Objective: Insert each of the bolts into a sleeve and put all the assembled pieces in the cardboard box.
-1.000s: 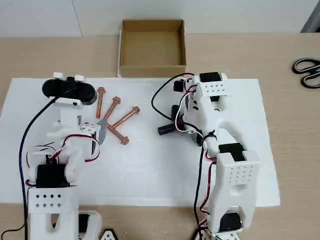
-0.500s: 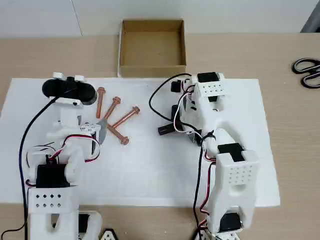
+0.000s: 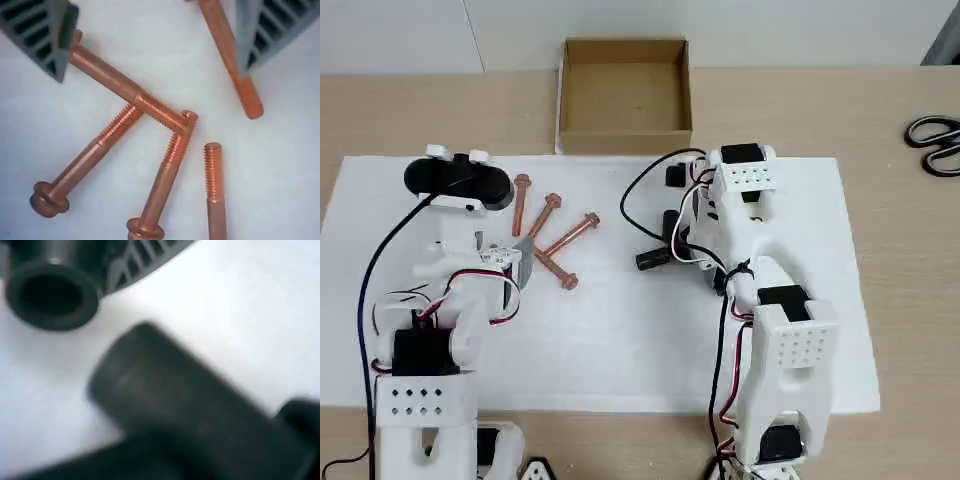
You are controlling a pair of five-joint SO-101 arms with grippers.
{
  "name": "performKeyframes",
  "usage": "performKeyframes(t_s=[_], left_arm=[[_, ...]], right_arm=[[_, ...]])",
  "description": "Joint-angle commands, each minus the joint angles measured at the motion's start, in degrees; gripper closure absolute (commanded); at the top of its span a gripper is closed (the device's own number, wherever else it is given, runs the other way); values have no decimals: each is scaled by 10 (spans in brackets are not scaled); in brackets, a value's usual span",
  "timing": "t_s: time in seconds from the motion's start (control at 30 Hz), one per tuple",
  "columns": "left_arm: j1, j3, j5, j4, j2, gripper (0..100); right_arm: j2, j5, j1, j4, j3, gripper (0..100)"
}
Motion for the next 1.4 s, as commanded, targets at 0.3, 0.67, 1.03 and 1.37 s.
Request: performKeyframes(t_s=[0.3, 0.67, 1.03, 1.37], left_arm=[[-2, -220, 6, 79, 212, 790], [-95, -326, 105, 76, 411, 790], [-99, -395, 103, 84, 510, 790], [-68, -797, 103, 249, 850, 790]], right_arm=[[-223, 7, -2, 17, -9, 995], [-225, 7, -1, 17, 34, 995], [-225, 7, -3, 15, 34, 995], [-225, 7, -3, 15, 34, 995]])
